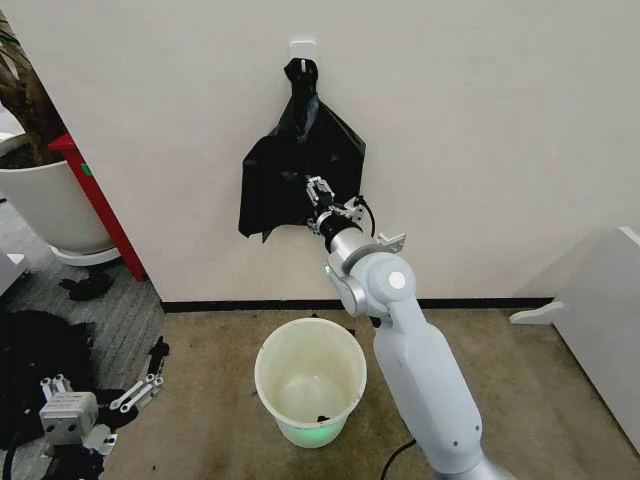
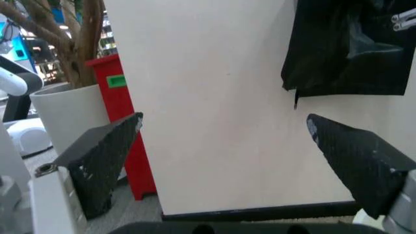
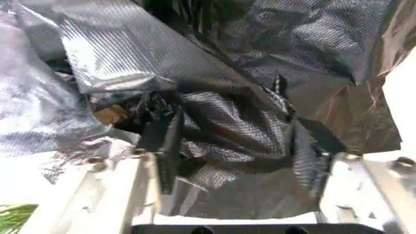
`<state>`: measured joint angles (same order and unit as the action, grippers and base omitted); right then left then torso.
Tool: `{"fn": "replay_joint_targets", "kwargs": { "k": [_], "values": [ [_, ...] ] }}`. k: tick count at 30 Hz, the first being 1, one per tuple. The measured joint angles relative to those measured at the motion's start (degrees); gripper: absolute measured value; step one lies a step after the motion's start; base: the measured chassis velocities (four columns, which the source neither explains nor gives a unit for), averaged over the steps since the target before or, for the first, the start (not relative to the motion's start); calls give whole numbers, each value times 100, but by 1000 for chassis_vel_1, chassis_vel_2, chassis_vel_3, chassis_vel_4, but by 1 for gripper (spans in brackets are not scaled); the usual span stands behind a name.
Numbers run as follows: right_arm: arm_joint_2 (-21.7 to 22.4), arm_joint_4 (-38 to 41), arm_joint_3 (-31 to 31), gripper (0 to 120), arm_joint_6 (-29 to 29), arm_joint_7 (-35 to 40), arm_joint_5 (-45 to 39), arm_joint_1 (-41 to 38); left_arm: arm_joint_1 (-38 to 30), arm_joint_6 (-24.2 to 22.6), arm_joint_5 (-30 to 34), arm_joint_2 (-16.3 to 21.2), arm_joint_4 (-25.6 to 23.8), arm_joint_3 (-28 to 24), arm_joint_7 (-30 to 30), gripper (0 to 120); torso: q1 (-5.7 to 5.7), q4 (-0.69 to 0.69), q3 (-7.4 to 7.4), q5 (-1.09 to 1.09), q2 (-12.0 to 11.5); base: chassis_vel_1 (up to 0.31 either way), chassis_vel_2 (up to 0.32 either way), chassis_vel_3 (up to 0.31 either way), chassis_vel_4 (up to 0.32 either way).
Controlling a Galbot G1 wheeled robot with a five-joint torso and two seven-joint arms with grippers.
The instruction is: Place the garbage bag over the trash bin.
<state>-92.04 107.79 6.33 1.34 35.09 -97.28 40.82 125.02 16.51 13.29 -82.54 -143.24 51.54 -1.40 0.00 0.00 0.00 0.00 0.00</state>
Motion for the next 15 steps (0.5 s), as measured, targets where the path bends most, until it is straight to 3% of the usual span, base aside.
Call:
{"fn": "replay_joint_targets", "kwargs": {
  "k": [11, 15],
  "values": [
    [66, 34, -20, 3, 3, -2, 63, 31, -4, 10, -2, -10, 0, -3, 0, 100, 0, 0, 0, 0, 0, 0, 0, 0, 0],
    [116, 77, -18, 0, 3, -2, 75, 56, -8, 26, -8, -17, 0, -11, -1, 100, 0, -1, 0, 0, 0, 0, 0, 0, 0]
  ]
}}
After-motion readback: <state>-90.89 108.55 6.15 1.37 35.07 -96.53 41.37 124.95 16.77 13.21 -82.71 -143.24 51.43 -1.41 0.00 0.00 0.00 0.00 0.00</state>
